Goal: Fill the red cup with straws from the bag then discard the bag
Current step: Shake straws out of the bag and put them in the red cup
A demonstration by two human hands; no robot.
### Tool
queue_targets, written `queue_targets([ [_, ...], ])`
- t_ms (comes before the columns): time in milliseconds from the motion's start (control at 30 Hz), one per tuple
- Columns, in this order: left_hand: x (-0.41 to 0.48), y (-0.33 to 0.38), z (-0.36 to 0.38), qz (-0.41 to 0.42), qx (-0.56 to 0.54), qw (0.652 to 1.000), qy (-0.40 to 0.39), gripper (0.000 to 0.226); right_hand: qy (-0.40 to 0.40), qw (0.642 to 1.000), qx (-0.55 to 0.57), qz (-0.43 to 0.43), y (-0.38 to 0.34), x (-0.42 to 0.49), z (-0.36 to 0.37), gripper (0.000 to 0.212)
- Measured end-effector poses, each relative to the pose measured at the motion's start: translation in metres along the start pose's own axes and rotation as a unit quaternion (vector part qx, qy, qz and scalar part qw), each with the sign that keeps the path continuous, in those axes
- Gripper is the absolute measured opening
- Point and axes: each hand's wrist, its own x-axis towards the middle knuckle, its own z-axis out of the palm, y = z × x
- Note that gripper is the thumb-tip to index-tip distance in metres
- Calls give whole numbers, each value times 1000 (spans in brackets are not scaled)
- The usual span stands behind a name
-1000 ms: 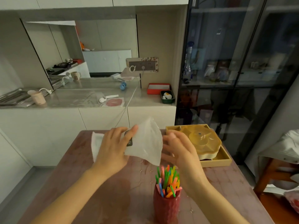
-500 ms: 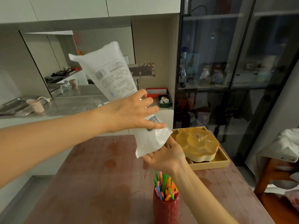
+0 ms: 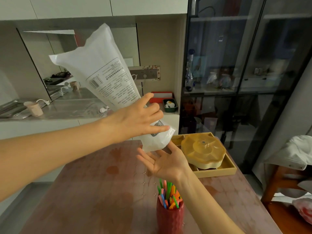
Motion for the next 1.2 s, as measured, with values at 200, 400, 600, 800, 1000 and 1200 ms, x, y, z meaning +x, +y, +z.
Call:
queue_targets([
  [200, -8, 6, 15, -3, -31, 999, 31, 109, 41, 998, -55, 8, -4, 1, -3, 47],
  [400, -14, 12, 31, -6, -66, 995, 70, 100, 154, 979, -132, -10, -5, 6, -10, 25],
  [600, -32, 18, 40, -87, -154, 982, 72, 92, 203, 955, -209, -54, -19, -14, -33, 19],
  [800, -36, 33, 65, -140, -298, 941, 75, 109, 227, 883, -373, -170, -48, -27, -34, 17],
  [1000, -35, 63, 79, -293, -646, 695, 122, 99, 103, 817, -543, -164, -51, -16, -8, 43],
  [1200, -25, 120, 90, -398, -653, 626, 156, 91, 50, 747, -628, -213, -36, 0, 16, 50],
])
